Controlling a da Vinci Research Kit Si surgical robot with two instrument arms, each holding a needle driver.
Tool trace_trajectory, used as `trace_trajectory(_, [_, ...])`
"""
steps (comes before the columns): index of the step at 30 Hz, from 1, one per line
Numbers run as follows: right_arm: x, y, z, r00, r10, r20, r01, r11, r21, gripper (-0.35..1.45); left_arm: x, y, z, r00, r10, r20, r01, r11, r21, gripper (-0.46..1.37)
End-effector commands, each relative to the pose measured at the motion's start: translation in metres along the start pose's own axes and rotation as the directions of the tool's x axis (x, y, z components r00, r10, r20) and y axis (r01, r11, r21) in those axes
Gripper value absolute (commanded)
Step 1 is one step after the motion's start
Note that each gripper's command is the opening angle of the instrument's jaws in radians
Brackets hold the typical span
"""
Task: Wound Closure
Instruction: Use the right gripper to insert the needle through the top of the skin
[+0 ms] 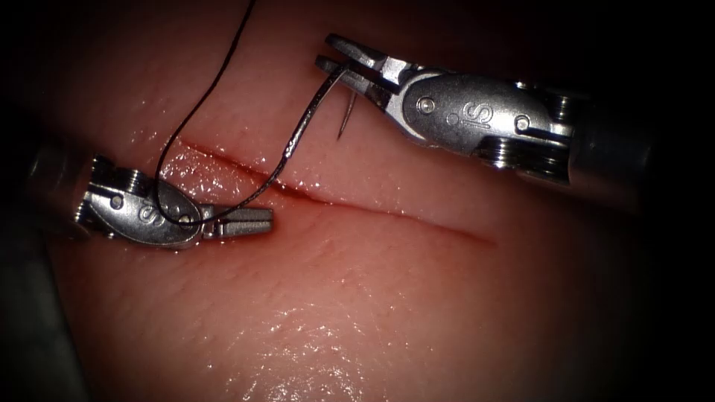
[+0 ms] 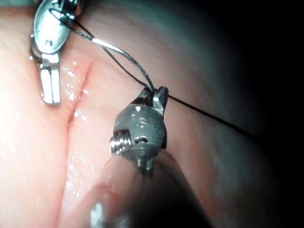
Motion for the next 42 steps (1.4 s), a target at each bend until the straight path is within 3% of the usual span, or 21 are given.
trace_trajectory(1, [0.0000,0.0000,0.0000,1.000,0.000,0.000,0.000,1.000,-0.006,-0.35,0.0001,0.0000,0.0000,1.000,0.006,0.000,-0.006,1.000,-0.005,-0.35])
trace_trajectory(16, [0.0010,0.0010,0.0003,1.000,-0.019,0.007,0.019,1.000,0.000,-0.35,0.0012,-0.0004,-0.0005,1.000,0.010,0.001,-0.010,1.000,-0.008,-0.35])
trace_trajectory(23, [0.0025,0.0022,0.0011,0.999,-0.036,-0.038,0.038,0.998,0.041,-0.35,0.0023,-0.0008,-0.0011,1.000,0.018,-0.003,-0.018,1.000,0.000,-0.35])
trace_trajectory(33, [0.0040,0.0025,0.0033,0.998,-0.040,-0.048,0.042,0.998,0.047,-0.35,0.0031,-0.0013,-0.0022,1.000,0.016,-0.002,-0.016,1.000,0.012,-0.35])
trace_trajectory(42, [0.0047,0.0015,0.0058,0.996,-0.036,-0.084,0.043,0.996,0.075,-0.35,0.0020,-0.0022,-0.0040,1.000,0.020,0.005,-0.020,0.999,0.028,-0.35])
